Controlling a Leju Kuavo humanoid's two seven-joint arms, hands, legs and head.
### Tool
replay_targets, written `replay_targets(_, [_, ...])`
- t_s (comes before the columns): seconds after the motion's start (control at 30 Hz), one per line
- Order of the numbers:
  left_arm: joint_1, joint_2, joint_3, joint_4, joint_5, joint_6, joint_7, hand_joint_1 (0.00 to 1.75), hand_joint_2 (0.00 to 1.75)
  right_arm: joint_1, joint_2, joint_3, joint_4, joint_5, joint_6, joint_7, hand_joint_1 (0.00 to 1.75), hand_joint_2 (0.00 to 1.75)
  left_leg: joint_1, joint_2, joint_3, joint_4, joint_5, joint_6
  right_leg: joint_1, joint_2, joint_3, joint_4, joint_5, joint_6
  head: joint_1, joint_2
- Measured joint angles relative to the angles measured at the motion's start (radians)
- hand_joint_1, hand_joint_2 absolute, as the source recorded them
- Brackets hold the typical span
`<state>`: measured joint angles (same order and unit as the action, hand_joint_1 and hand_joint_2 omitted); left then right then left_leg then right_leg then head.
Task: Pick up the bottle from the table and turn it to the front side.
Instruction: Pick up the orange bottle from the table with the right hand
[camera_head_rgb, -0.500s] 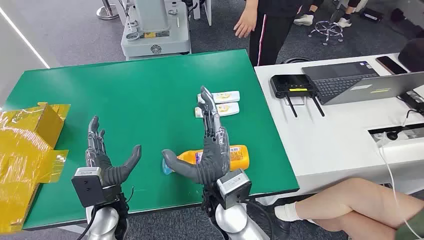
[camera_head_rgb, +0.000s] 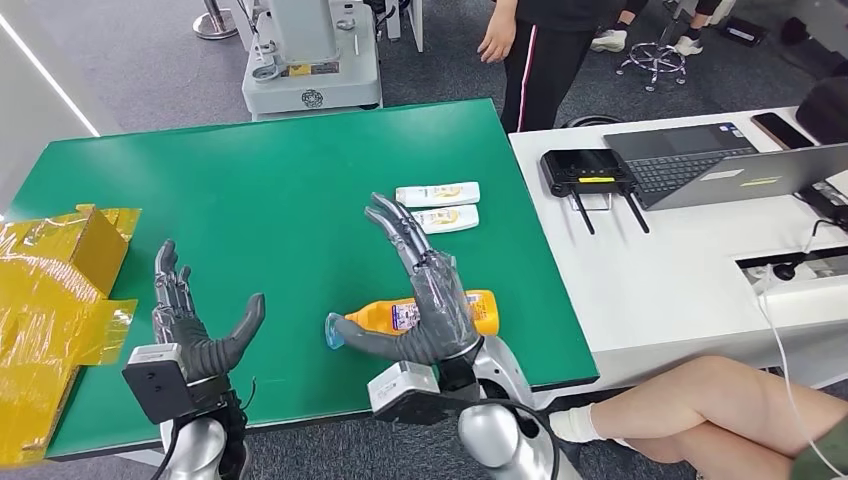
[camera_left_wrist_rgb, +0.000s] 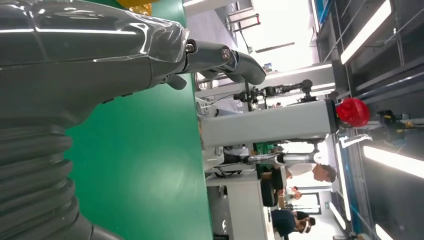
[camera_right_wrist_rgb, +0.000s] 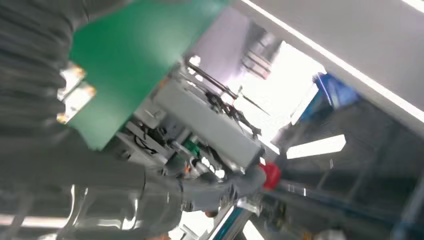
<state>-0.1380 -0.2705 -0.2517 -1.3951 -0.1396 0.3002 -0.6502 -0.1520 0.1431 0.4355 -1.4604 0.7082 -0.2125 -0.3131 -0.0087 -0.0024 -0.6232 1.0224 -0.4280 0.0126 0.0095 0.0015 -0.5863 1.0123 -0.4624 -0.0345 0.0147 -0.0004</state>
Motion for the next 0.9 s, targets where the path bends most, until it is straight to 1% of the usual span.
replay_targets(0.07, [0.002,0.0,0.012,0.0,0.007,0.0,-0.007,0.0,1.75,0.0,-0.056,-0.012,-0.002,0.02,0.022,0.009,0.0,1.75,0.0,0.0,0.0,0.0,0.0,0.0,0.0,0.0,0.0,0.0,0.0,0.0,0.0,0.0])
replay_targets(0.17, [0.004,0.0,0.021,0.0,0.011,0.0,-0.01,0.0,1.75,-0.008,-0.126,-0.021,-0.005,0.021,0.059,0.026,0.0,1.75,0.0,0.0,0.0,0.001,0.0,0.001,0.0,0.0,0.0,0.0,0.0,0.001,0.0,0.0])
replay_targets(0.37, [0.005,0.003,0.029,0.0,0.026,-0.005,-0.017,0.0,1.75,-0.065,-0.304,-0.013,-0.004,-0.018,0.204,0.072,0.0,1.75,0.0,-0.001,-0.001,0.002,-0.001,0.001,0.0,-0.001,0.0,0.0,0.001,0.001,0.0,0.0])
replay_targets(0.43, [0.006,0.003,0.03,0.0,0.031,-0.006,-0.02,0.0,1.75,-0.086,-0.35,-0.006,-0.003,-0.026,0.237,0.082,0.0,1.75,-0.001,-0.001,-0.001,0.002,-0.001,0.001,0.0,-0.001,0.0,0.0,0.001,0.001,0.0,0.0])
replay_targets(0.5, [0.006,0.004,0.03,0.0,0.036,-0.006,-0.024,0.0,1.75,-0.121,-0.397,0.012,0.004,-0.051,0.303,0.096,0.0,1.75,-0.001,-0.001,-0.001,0.002,-0.001,0.001,0.0,0.0,0.0,0.0,0.001,0.001,0.0,0.0])
replay_targets(0.53, [0.006,0.004,0.031,0.0,0.039,-0.006,-0.026,0.0,1.75,-0.152,-0.425,0.028,0.016,-0.073,0.353,0.101,0.0,1.75,-0.002,0.0,-0.001,0.002,-0.001,0.001,0.0,0.001,0.0,0.0,0.001,0.002,0.0,0.0])
replay_targets(0.63, [0.006,0.005,0.031,0.0,0.048,-0.004,-0.028,0.0,1.75,-0.283,-0.492,0.085,0.086,-0.144,0.503,0.097,0.0,1.75,-0.002,0.0,-0.001,0.002,0.001,0.003,0.0,0.001,0.0,0.0,0.002,0.002,0.0,0.0])
replay_targets(0.73, [0.006,0.006,0.031,0.0,0.06,0.006,-0.031,0.0,1.75,-0.427,-0.519,0.157,0.196,-0.225,0.616,0.103,0.0,1.75,-0.002,0.001,-0.001,0.002,0.001,0.004,0.0,0.001,0.0,0.0,0.003,0.002,0.0,0.0])
replay_targets(0.8, [0.007,0.006,0.031,0.0,0.069,0.014,-0.035,0.0,1.75,-0.504,-0.523,0.208,0.263,-0.273,0.644,0.12,0.0,1.75,-0.002,0.001,-0.001,0.002,0.002,0.004,0.0,0.001,0.0,0.0,0.003,0.002,0.0,0.0])
replay_targets(0.9, [0.011,0.007,0.031,0.0,0.077,0.022,-0.041,0.0,1.75,-0.583,-0.523,0.276,0.348,-0.329,0.665,0.156,0.0,1.75,-0.001,-0.001,-0.002,0.002,0.002,0.004,0.0,-0.002,0.0,0.0,0.003,0.002,0.0,0.0])
